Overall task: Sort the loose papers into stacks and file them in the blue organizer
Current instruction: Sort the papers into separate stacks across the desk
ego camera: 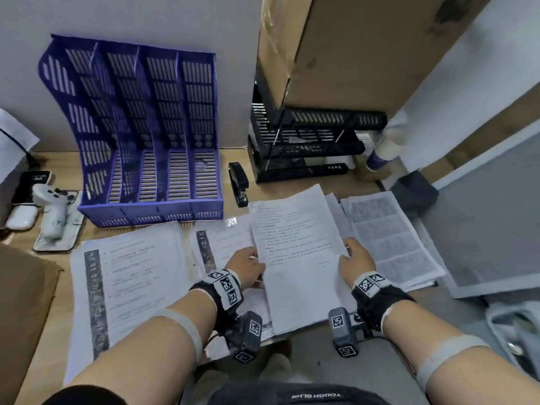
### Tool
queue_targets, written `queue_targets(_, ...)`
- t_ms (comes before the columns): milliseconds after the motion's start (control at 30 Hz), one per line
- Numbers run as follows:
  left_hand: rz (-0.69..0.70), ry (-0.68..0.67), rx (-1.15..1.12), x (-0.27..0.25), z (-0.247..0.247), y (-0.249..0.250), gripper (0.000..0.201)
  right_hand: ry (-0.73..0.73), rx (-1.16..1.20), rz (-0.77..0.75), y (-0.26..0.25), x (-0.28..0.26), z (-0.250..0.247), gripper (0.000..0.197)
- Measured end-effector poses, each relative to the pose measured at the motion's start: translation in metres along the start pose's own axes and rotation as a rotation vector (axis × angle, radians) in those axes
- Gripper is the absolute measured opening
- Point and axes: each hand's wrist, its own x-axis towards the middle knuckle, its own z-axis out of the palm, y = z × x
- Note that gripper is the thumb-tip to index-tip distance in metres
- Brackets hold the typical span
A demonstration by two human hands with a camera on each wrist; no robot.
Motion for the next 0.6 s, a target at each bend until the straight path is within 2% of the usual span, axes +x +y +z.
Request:
queue_targets(133, -0.025, -0.098, -0.101, 0.016, 0.048, 0.026, 0.013, 0.086, -0.039, 0.02, 0.02, 0.02, -0.038, 0.031)
queue_targets(233, -0.001, -0.129, -0.116, 0.022, 0.063, 0.035, 0.014, 0.122, -0.032, 0.041, 0.026, 0.036, -0.048, 0.033)
queue_targets(333, -0.048, -0.024, -0.108, 0.023, 0.051, 0.029, 0.022, 0.227, -0.092, 0.035, 0.018, 0.046, -0.041, 0.045)
queue_targets(400, -0.063, 0.101, -0.081, 0.023, 0.029, 0.015, 0.02, 0.224, -0.061, -0.02, 0.004, 0.046, -0.023, 0.043)
queue_targets(500, -0.069, 0.372, -0.008, 0.013, -0.022, -0.014, 0.015, -0.023, 0.054, -0.118, -0.031, 0.033, 0.026, 0.027)
queue_targets(600, -0.176, 0.676, 0.112, -0.01, -0.084, -0.051, 0.023, -0.423, 0.136, -0.211, -0.072, 0.0, 0.089, 0.023)
